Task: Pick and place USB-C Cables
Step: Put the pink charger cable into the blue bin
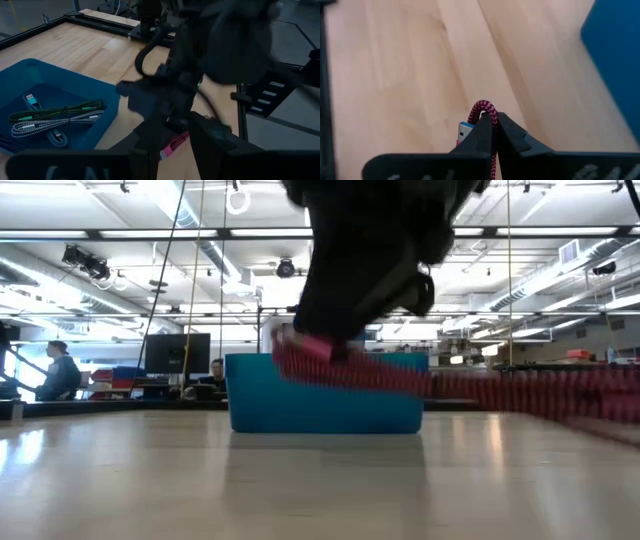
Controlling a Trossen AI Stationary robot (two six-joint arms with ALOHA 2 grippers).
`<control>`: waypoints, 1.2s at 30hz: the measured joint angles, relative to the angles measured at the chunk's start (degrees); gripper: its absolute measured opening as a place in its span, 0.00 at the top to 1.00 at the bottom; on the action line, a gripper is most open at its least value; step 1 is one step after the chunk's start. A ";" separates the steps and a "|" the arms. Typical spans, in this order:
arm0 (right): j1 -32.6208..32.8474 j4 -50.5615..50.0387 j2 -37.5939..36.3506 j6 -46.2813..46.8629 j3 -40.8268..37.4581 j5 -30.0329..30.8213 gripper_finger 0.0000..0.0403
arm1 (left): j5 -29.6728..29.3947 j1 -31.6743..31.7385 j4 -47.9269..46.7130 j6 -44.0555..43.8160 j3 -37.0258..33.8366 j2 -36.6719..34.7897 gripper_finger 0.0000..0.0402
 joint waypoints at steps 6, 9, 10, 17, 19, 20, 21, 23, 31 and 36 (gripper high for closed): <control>-0.55 -0.76 -4.41 -4.71 0.00 3.25 0.97 | 0.00 0.00 0.23 -0.02 0.00 0.00 0.74; -2.34 -0.92 -7.31 -8.21 0.00 4.63 0.97 | 0.00 0.00 0.50 -0.04 0.00 0.00 0.74; -3.19 -1.14 -8.31 -9.38 0.00 4.67 0.97 | 0.00 0.00 0.62 -0.04 0.00 0.00 0.74; -10.24 -4.76 -16.32 -13.83 0.02 4.60 0.97 | 0.52 0.00 0.68 -0.29 0.00 0.02 0.74; -12.36 -4.94 -18.33 -14.70 0.04 4.58 0.97 | 0.95 -0.08 0.68 -0.19 0.00 0.02 0.74; -13.41 -4.90 -19.23 -15.06 0.04 4.56 0.97 | 0.97 -0.20 0.68 -0.10 0.00 0.02 0.74; -14.44 -4.83 -20.04 -15.39 0.06 4.37 0.97 | 1.01 -0.20 0.68 0.00 0.00 0.02 0.74; -16.73 -4.81 -21.22 -15.78 0.07 3.42 0.97 | 1.01 -0.24 0.66 0.00 0.00 0.02 0.74; -24.61 -2.78 -20.38 -14.54 0.09 0.39 0.97 | 1.01 -0.24 0.59 0.07 0.00 0.02 0.74; -26.52 3.04 -16.40 -13.97 0.07 -1.05 0.97 | 1.85 -0.68 0.06 0.06 0.04 0.04 0.74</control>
